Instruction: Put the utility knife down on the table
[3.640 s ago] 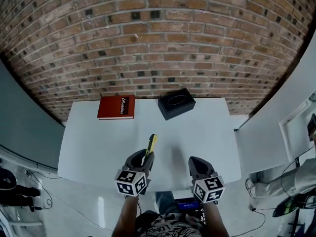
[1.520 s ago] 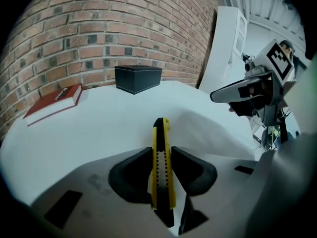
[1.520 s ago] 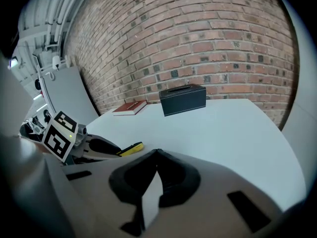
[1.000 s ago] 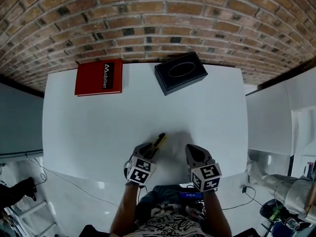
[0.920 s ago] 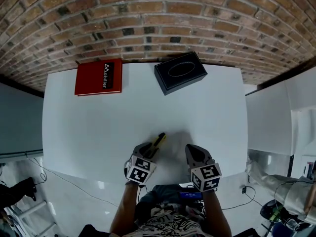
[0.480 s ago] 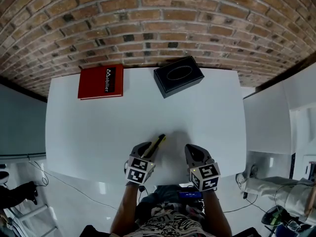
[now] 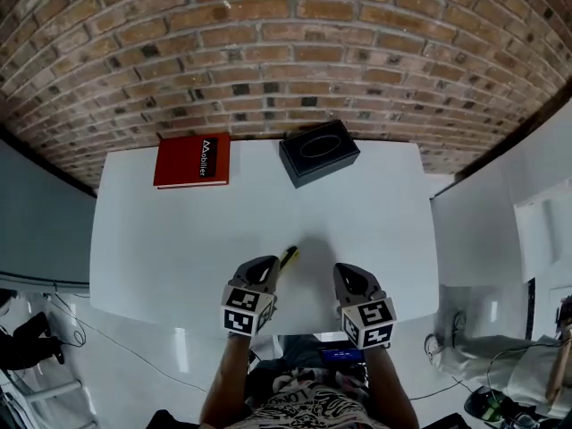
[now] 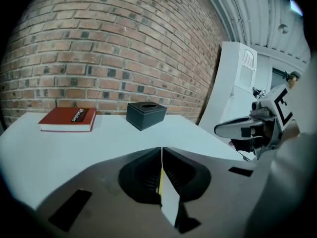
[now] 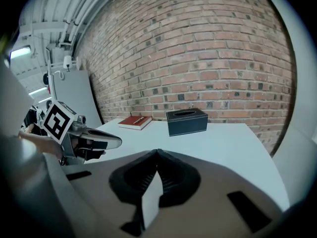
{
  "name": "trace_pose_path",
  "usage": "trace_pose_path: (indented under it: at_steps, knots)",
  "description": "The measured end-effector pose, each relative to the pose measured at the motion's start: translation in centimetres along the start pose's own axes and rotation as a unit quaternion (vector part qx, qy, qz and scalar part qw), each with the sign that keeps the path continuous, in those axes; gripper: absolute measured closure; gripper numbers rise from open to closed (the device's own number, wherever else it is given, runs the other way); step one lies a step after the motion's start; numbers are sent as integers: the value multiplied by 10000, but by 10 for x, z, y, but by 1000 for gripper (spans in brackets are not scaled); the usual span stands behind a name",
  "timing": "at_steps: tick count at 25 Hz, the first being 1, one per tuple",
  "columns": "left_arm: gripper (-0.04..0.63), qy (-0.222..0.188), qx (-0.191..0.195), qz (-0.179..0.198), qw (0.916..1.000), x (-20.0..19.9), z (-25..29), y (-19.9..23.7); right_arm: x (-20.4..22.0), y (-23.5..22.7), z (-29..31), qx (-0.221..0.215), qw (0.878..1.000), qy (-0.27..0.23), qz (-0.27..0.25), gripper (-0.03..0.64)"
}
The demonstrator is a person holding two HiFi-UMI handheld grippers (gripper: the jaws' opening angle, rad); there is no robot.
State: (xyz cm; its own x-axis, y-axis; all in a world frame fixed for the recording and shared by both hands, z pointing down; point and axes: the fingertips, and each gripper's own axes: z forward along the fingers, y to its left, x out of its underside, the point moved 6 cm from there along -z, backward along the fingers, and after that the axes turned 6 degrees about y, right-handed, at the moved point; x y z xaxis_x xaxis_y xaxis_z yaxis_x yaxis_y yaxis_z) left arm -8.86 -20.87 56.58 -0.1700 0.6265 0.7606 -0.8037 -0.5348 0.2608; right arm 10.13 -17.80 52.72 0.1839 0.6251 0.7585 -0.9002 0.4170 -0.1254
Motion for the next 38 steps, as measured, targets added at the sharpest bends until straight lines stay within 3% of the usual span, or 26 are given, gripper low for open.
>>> trace_pose_path:
  at_steps: [5,22,38]
  knots:
    - [580,-426,-83,-127,9990,-14,-29,-6,-6,14,-23,91,9996,-277,-13,617]
    - [580,-1597,-340,49,9866,-45,-116,-32,-23,48,-84,338,9922,-1130,-397,617]
    - [580,-1725,-393,152,9841,-43,-132,-40,-20,54,-98,373,9904,-1274,-386,617]
